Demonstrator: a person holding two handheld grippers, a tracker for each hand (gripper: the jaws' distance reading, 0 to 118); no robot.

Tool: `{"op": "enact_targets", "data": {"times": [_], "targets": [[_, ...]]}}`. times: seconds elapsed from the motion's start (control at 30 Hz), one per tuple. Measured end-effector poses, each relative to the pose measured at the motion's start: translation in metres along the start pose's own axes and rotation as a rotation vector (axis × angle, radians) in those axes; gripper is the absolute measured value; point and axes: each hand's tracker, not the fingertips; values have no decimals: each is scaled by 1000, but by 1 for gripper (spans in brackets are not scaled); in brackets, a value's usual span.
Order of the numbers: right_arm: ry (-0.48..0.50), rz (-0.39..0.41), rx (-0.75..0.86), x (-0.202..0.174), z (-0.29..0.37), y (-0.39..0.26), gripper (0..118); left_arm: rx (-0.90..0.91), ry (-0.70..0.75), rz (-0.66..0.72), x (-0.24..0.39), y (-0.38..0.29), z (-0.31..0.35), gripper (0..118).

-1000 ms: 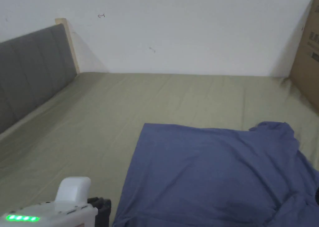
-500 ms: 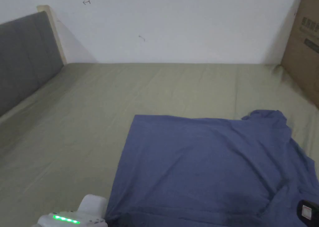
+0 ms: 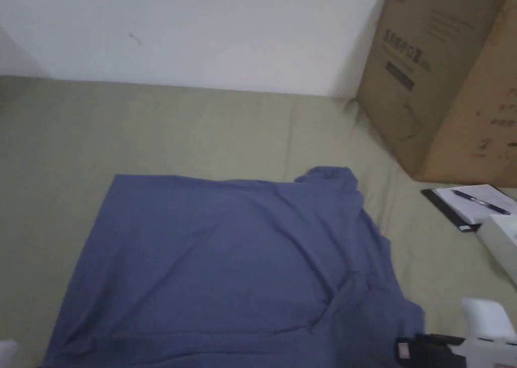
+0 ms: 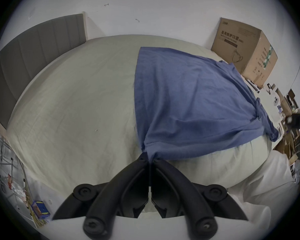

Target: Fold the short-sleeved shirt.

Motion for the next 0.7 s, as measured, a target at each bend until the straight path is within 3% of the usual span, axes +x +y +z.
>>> {"op": "enact_targets", "data": {"times": [0.03, 0.07, 0.1, 0.13, 0.2, 0.3, 0.4, 0.5, 0.57, 0.63, 0.67, 0.7], "targets": [[-42, 0, -19, -3, 0, -5, 111, 6, 8, -5, 2, 0, 1, 0], [-76, 4, -69, -9, 0, -12, 115, 8, 13, -19, 2, 1, 1, 0], [-119, 10, -127, 45, -40, 2, 106, 5, 16, -35, 3, 2, 1, 0], [-140, 39, -91, 58, -51, 7, 105, 2, 25, -48, 4, 2, 1, 0], [-196, 63, -150, 65, -65, 6, 105, -3, 45, -83, 7, 3, 2, 0], [-183, 92, -217, 57, -77, -1, 104, -8, 52, -86, 6, 5, 2, 0], [-193, 118, -168, 56, -88, -4, 93, -16, 41, -59, 2, 5, 0, 0], [-179, 94, -114, 56, -86, -3, 90, -28, 46, -50, 3, 4, -2, 0], [-166, 71, -101, 57, -81, -4, 78, -35, 45, -46, 3, 4, -2, 0], [-172, 55, -58, 60, -76, -3, 25, -38, 43, -43, 3, 3, -4, 0], [-149, 44, -34, 60, -73, -4, 9, -40, 43, -41, 3, 3, -4, 0], [-130, 38, -14, 60, -69, -5, 8, -40, 42, -40, 4, 3, -4, 0]]}}
